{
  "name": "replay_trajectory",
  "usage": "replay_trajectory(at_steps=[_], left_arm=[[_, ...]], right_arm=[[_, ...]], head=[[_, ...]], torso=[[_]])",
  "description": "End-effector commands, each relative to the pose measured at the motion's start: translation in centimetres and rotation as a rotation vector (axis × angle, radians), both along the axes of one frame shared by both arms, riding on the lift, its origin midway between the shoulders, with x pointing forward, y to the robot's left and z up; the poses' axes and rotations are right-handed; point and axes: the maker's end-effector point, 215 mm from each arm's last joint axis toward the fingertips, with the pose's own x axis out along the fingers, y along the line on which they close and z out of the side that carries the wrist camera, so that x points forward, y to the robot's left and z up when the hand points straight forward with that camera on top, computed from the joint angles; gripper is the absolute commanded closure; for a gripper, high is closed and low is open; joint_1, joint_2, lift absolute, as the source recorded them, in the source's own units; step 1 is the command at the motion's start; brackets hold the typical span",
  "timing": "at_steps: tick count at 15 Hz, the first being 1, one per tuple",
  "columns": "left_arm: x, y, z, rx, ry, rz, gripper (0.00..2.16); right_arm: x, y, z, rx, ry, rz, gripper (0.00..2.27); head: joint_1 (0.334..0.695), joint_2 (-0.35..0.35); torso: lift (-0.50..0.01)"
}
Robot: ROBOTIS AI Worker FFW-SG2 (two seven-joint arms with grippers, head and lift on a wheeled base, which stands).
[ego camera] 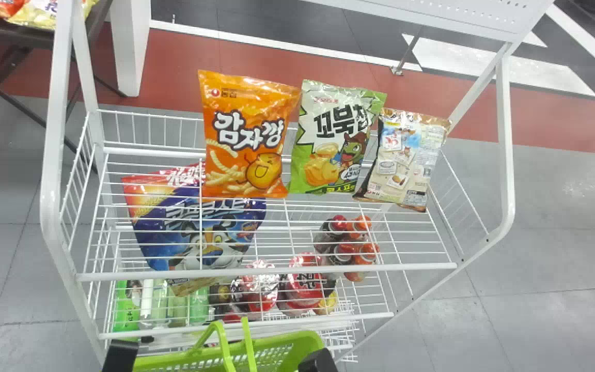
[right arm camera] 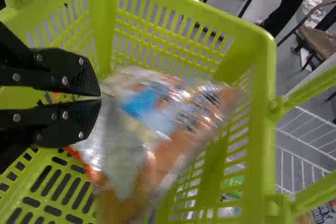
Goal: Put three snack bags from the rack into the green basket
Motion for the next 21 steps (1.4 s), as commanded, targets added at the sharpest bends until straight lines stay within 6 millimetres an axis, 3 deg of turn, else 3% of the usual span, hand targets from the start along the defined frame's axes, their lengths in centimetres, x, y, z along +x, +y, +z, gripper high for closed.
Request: replay_trajectory(at_steps=[1, 4, 7, 11, 14, 17, 21], left_arm=[[0.3, 0.0, 0.1, -0.003, -0.004, 0.006, 1.28], [0.4, 0.0, 0.1, -0.01, -0.004, 0.01, 1.28], [0.3, -0.1, 0.1, -0.012, -0.003, 0.009, 1.28], [0.2, -0.1, 0.1, -0.014, -0.008, 0.015, 1.28], [0.0, -0.4, 0.1, -0.016, -0.018, 0.014, 1.28], [-0.3, -0.8, -0.4, -0.005, -0.025, 0.01, 1.28], [-0.6, -0.8, -0.6, 0.002, -0.022, 0.008, 1.28]], right_arm=[[0.4, -1.2, 1.8, -0.017, -0.023, -0.005, 0.01], [0.3, -3.3, 5.2, -0.027, 0.017, -0.038, 0.05], [3.4, -5.5, 8.5, -0.039, -0.116, -0.095, 0.05], [7.2, -7.5, 15.3, 0.05, -0.241, -0.204, 0.09], [12.7, -8.7, 19.6, 0.083, -0.431, -0.284, 0.09], [20.0, -8.5, 25.6, 0.182, -0.835, -0.352, 0.09], [24.8, -5.5, 24.8, 0.173, -1.02, -0.404, 0.09]], head=[[0.695, -0.35], [0.695, -0.35], [0.695, -0.35], [0.695, -0.35], [0.695, -0.35], [0.695, -0.35], [0.695, -0.35]], torso=[[0.0], [0.0], [0.0], [0.0], [0.0], [0.0], [0.0]])
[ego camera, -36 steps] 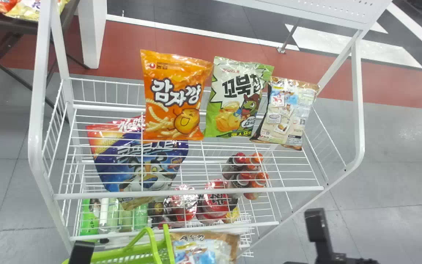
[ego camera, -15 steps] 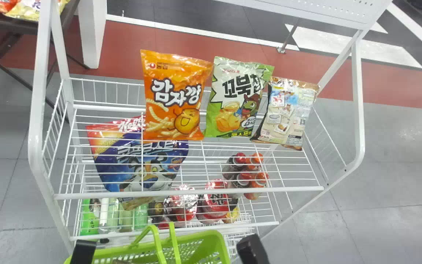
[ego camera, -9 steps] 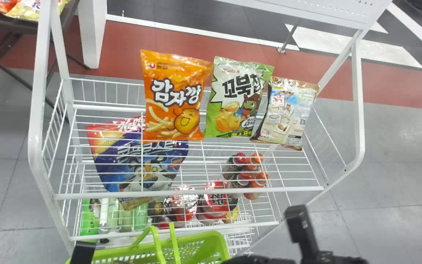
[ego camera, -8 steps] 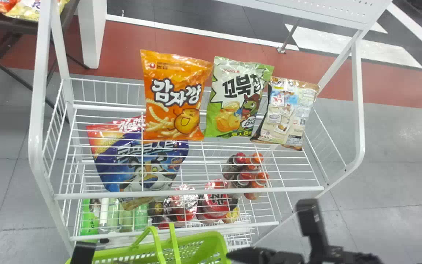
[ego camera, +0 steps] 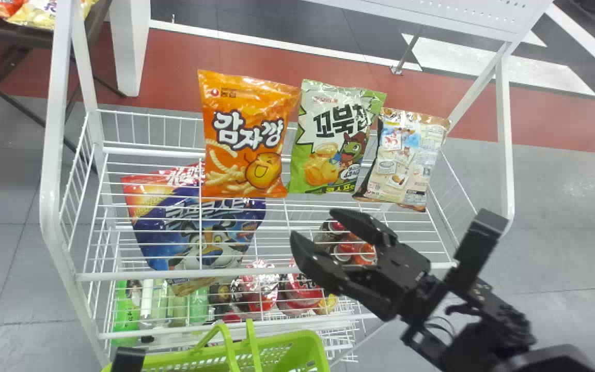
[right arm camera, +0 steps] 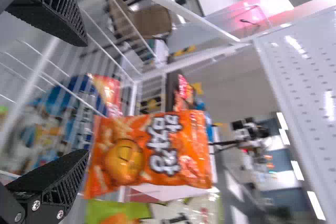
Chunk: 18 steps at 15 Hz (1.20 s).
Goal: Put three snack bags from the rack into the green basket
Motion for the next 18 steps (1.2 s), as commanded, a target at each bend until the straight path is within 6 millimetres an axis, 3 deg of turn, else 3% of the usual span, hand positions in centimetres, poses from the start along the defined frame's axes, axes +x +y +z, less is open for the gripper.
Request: replay_trajectory(at_steps=[1, 3, 6, 10, 11, 16, 17, 18], left_arm=[[-0.2, -0.2, -0.1, 0.0, 0.006, -0.002, 1.28], [-0.3, -0.2, -0.3, 0.001, 0.012, -0.005, 1.28], [-0.6, -0.3, -0.5, 0.002, 0.02, -0.008, 1.28], [-0.4, -0.6, 0.0, -0.004, 0.028, -0.04, 1.28], [-0.5, -0.7, 0.1, -0.008, 0.032, -0.045, 1.28], [-0.8, -1.0, 0.4, -0.015, 0.038, -0.06, 1.28], [-0.8, -1.0, 0.4, -0.015, 0.036, -0.061, 1.28], [-0.7, -1.1, 0.3, -0.014, 0.036, -0.062, 1.28]], right_arm=[[2.8, 3.0, -1.7, -0.031, -0.083, -0.018, 0.09], [5.7, 4.6, -3.2, -0.049, -0.122, -0.075, 0.09], [9.3, 6.7, -3.9, -0.094, -0.194, -0.161, 0.09], [11.8, 5.6, -4.2, -0.163, -0.181, -0.28, 0.09], [12.6, 5.4, -5.3, -0.183, -0.141, -0.28, 0.09], [16.7, 4.7, -6.8, -0.229, -0.092, -0.283, 0.09], [17.3, 4.8, -6.9, -0.228, -0.089, -0.277, 0.14], [17.8, 5.1, -6.9, -0.232, -0.083, -0.259, 0.42]], head=[[0.695, -0.35], [0.695, -0.35], [0.695, -0.35], [0.695, -0.35], [0.695, -0.35], [0.695, -0.35], [0.695, -0.35], [0.695, -0.35]], torso=[[0.0], [0.0], [0.0], [0.0], [0.0], [0.0], [0.0], [0.0]])
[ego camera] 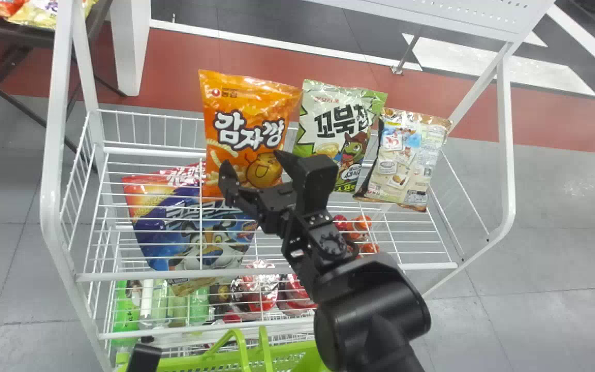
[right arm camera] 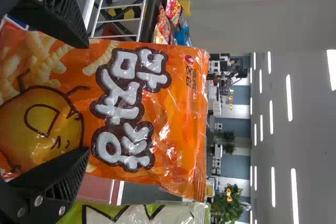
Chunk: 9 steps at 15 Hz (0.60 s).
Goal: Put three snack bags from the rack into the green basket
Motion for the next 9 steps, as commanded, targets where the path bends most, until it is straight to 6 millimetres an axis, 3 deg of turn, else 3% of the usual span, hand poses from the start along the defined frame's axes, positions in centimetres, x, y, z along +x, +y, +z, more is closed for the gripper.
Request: replay_trajectory(at_steps=[1, 2, 4, 5, 9], left_arm=[[-0.1, -0.2, -0.1, -0.002, 0.005, -0.004, 1.28], [-0.2, -0.4, -0.1, -0.006, 0.007, -0.01, 1.28], [-0.3, -0.6, 0.0, -0.004, 0.003, -0.015, 1.28], [-0.4, -0.6, 0.0, -0.004, 0.005, -0.015, 1.28], [-0.7, -0.7, 0.0, -0.006, 0.005, -0.014, 1.28]], right_arm=[[0.7, 0.6, -0.8, -0.004, 0.043, 0.035, 1.14], [0.6, 0.8, -0.7, -0.003, 0.047, 0.039, 1.7], [-0.4, 1.6, 0.2, -0.015, 0.026, 0.07, 2.13], [-0.7, 1.6, 0.5, -0.016, 0.022, 0.075, 2.24], [-2.5, 1.0, 2.2, 0.016, 0.002, 0.081, 2.24]], head=[[0.695, -0.35], [0.695, -0.35], [0.695, -0.35], [0.695, -0.35], [0.695, -0.35]], torso=[[0.0], [0.0], [0.0], [0.0], [0.0]])
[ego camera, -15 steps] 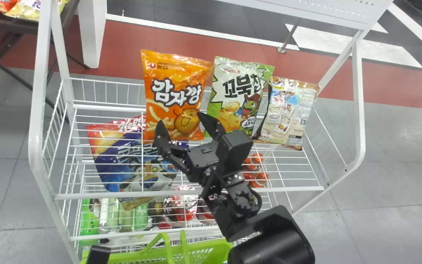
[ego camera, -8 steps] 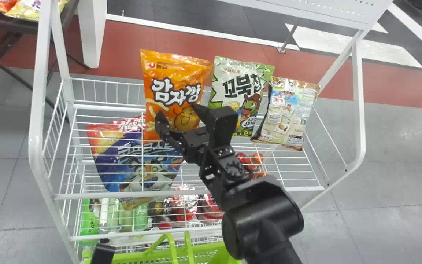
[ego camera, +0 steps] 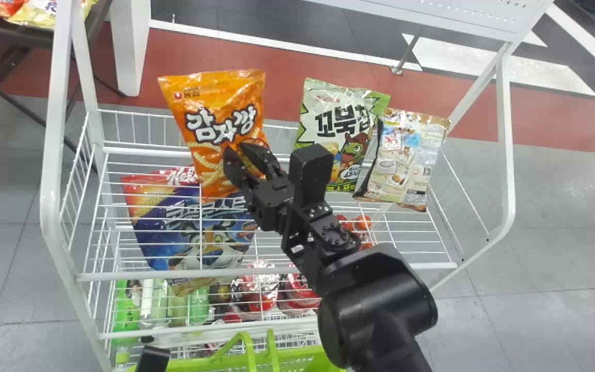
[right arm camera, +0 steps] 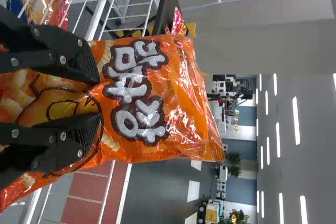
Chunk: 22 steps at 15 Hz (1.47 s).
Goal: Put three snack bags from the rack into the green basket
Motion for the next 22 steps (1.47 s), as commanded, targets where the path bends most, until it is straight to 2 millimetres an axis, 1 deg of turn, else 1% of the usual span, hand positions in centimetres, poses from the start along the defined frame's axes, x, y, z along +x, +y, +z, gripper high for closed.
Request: replay_trajectory(at_steps=[1, 3, 4, 6, 7, 8, 10, 11, 13, 14, 15, 17, 19, 21, 22], left_arm=[[-0.2, -0.1, 0.1, -0.006, 0.001, 0.004, 1.28], [-0.2, -0.1, 0.2, -0.007, -0.003, 0.008, 1.28], [-0.3, -0.1, 0.3, -0.008, -0.004, 0.007, 1.28], [-0.4, -0.2, 0.4, -0.009, -0.009, 0.007, 1.28], [-0.4, -0.2, 0.4, -0.01, -0.011, 0.011, 1.28], [-0.3, -0.1, 0.4, -0.01, -0.012, 0.015, 1.28], [0.2, 0.2, 0.2, -0.009, -0.018, 0.029, 1.28], [0.4, 0.4, 0.1, -0.006, -0.018, 0.036, 1.28], [0.7, 1.2, -0.3, -0.004, -0.02, 0.074, 1.28], [1.0, 1.4, -0.4, -0.005, -0.022, 0.086, 1.28], [1.2, 1.4, -0.3, -0.005, -0.028, 0.089, 1.28], [1.5, 1.5, -0.3, 0.0, -0.034, 0.087, 1.28], [1.7, 1.7, -0.4, 0.001, -0.032, 0.093, 1.28], [1.9, 1.8, -0.5, 0.007, -0.035, 0.092, 1.28], [2.1, 1.7, -0.4, 0.009, -0.038, 0.089, 1.28]], right_arm=[[-1.9, -0.1, 2.0, 0.02, -0.026, 0.002, 2.24], [-3.4, -0.5, 3.3, 0.029, -0.034, -0.001, 2.24], [-4.2, -1.0, 4.3, 0.035, -0.046, -0.007, 2.24], [-6.4, -2.2, 5.5, 0.055, -0.025, -0.005, 2.24], [-7.9, -3.4, 6.5, 0.059, -0.015, -0.009, 2.24], [-9.3, -4.6, 6.9, 0.058, 0.014, -0.007, 2.24], [-12.8, -7.6, 6.9, 0.0, 0.095, -0.023, 2.24], [-13.9, -8.4, 6.5, -0.014, 0.141, -0.019, 2.24], [-16.7, -9.2, 3.9, -0.025, 0.32, 0.024, 2.24], [-18.3, -9.6, 3.2, -0.03, 0.381, 0.035, 2.24], [-19.8, -10.6, 2.3, -0.042, 0.434, 0.024, 2.24], [-23.8, -13.0, -0.8, -0.036, 0.613, 0.003, 2.24], [-27.9, -13.8, -2.6, 0.033, 0.771, 0.016, 2.24], [-30.2, -14.2, -3.7, 0.053, 0.846, 0.023, 2.24], [-32.0, -13.9, -4.3, 0.071, 0.915, 0.032, 2.24]], head=[[0.695, -0.35], [0.695, -0.35], [0.695, -0.35], [0.695, -0.35], [0.695, -0.35], [0.695, -0.35], [0.695, -0.35], [0.695, -0.35], [0.695, -0.35], [0.695, -0.35], [0.695, -0.35], [0.695, -0.35], [0.695, -0.35], [0.695, -0.35], [0.695, -0.35]], torso=[[0.0], [0.0], [0.0], [0.0], [0.0], [0.0], [0.0], [0.0], [0.0], [0.0], [0.0], [0.0], [0.0], [0.0], [0.0]])
